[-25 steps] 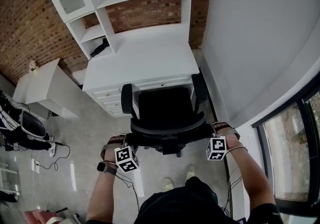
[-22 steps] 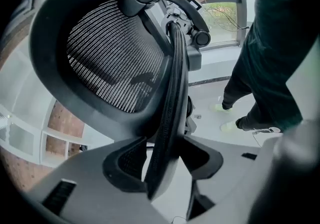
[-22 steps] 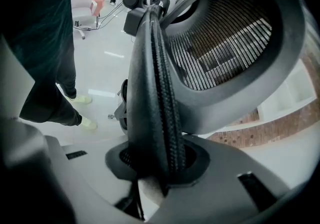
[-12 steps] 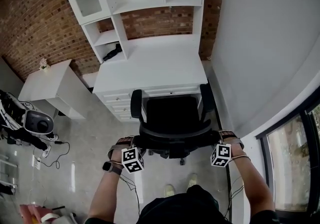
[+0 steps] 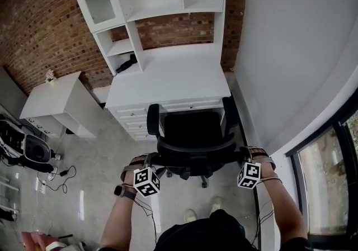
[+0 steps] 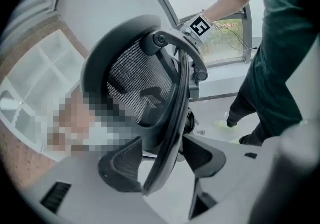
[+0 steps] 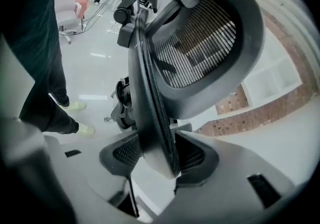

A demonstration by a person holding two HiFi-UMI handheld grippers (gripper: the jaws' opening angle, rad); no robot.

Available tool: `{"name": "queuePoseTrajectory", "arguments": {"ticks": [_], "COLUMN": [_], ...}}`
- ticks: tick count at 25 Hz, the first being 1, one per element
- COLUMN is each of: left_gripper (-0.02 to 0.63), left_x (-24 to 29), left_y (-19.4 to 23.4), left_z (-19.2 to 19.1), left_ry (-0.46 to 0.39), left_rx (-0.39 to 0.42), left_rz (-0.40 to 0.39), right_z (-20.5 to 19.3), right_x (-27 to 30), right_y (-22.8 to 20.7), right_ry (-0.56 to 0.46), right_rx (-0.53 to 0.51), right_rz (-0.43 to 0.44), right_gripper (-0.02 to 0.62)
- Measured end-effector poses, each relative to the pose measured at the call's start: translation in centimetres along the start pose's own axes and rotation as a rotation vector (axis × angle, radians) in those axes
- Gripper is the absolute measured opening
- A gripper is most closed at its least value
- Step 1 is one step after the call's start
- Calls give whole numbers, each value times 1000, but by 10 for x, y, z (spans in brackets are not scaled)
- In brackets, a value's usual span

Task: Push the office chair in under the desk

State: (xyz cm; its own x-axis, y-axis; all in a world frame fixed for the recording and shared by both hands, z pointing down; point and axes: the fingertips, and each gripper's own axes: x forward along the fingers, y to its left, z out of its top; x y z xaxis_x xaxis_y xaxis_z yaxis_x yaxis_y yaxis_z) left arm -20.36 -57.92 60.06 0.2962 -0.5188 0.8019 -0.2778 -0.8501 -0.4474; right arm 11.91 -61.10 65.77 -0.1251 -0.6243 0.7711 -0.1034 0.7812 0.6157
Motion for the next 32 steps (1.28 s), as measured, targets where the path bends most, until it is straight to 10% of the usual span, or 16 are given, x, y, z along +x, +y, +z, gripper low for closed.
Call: {"name": "queuePoseTrajectory", "arguments": {"ticks": [12, 22, 32], "left_gripper": [252, 164, 39], "left_x": [-37, -72, -129], "left_y": [-2, 15, 51], "left_z": [28, 61, 103], "left_ry": [-187, -412, -682], "left_rx": [-256, -574, -795], "left_rz": [-31, -44, 69], "right_z": [-4, 46, 92], "right_x": [-55, -114, -158], "right_y": [-13, -52, -87], "right_ry": [16, -216, -501], "right_rx": [130, 625, 869], "right_rz": [-42, -145, -172], "right_gripper": [113, 31, 23]}}
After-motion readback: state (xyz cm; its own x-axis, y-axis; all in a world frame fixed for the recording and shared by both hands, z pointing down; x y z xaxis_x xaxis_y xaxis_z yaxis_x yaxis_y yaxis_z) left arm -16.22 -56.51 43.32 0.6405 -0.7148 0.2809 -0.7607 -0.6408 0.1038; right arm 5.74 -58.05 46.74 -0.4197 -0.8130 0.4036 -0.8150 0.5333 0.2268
